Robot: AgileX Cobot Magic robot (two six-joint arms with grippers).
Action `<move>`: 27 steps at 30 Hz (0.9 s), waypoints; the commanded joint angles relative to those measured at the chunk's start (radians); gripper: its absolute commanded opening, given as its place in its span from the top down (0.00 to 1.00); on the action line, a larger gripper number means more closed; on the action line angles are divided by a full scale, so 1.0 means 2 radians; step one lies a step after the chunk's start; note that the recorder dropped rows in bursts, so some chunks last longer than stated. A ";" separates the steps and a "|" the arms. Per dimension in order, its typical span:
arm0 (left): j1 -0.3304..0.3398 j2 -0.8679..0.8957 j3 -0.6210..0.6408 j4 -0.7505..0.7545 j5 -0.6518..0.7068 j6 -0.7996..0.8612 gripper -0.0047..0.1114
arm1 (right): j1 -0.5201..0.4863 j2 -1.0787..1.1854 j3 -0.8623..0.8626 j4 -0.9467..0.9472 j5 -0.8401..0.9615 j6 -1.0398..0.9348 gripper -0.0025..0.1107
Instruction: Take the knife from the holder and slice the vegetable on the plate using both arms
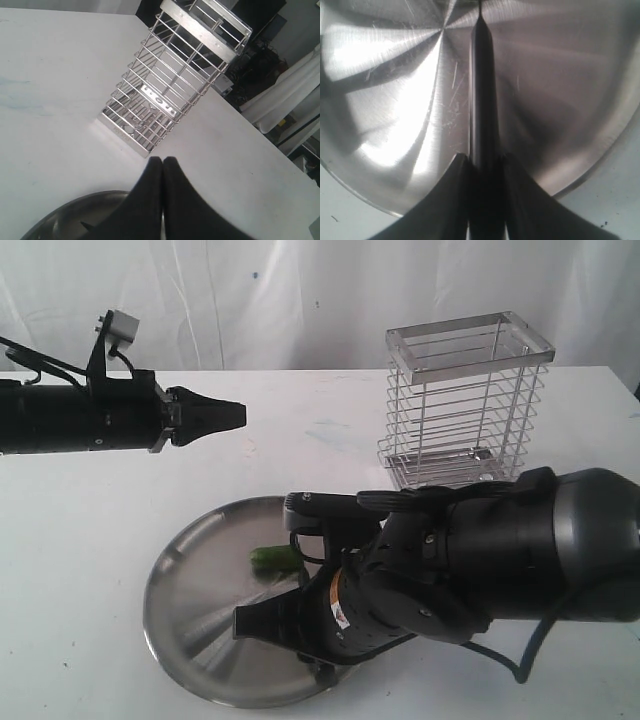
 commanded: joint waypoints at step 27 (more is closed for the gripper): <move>-0.059 0.058 0.001 -0.011 0.067 0.031 0.96 | 0.000 0.000 -0.004 -0.010 -0.006 0.013 0.98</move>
